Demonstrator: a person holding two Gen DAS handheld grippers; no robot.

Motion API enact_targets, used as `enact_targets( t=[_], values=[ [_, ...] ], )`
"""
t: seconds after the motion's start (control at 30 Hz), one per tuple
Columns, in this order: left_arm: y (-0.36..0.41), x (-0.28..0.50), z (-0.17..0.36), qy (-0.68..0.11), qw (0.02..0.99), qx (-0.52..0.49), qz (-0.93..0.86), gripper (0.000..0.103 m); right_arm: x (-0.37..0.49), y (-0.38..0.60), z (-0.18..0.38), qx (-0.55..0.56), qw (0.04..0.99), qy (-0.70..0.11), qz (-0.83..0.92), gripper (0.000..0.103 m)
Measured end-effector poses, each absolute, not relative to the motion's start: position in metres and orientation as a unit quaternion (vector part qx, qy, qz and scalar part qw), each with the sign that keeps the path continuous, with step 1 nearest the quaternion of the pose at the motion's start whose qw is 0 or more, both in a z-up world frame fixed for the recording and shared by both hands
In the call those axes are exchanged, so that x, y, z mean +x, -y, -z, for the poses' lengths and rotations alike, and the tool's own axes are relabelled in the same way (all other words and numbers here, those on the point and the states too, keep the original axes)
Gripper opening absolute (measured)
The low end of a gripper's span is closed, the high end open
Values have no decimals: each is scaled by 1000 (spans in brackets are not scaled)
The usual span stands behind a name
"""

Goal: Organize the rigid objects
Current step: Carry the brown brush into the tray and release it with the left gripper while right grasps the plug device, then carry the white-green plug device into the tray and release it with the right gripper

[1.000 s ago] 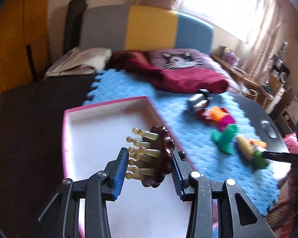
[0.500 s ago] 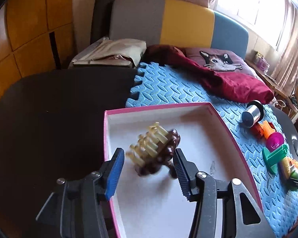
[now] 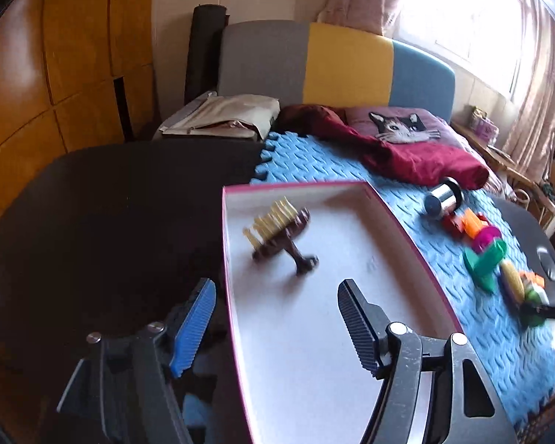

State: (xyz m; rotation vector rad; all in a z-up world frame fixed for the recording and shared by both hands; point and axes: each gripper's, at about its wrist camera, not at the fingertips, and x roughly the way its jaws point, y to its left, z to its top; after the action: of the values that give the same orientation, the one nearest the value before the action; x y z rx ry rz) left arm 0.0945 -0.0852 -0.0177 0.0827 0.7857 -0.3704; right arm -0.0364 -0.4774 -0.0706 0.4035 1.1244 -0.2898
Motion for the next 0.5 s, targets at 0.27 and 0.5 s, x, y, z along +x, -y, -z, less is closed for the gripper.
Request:
enact_targets(
  t=[0.27, 0.5],
  values=[
    [92, 61, 28, -407, 892, 20, 196, 70, -47, 456, 67, 189, 819, -530, 114, 52],
    [99, 44, 29, -399, 894, 45, 198, 70, -58, 428, 64, 199, 827, -520, 80, 52]
  ],
)
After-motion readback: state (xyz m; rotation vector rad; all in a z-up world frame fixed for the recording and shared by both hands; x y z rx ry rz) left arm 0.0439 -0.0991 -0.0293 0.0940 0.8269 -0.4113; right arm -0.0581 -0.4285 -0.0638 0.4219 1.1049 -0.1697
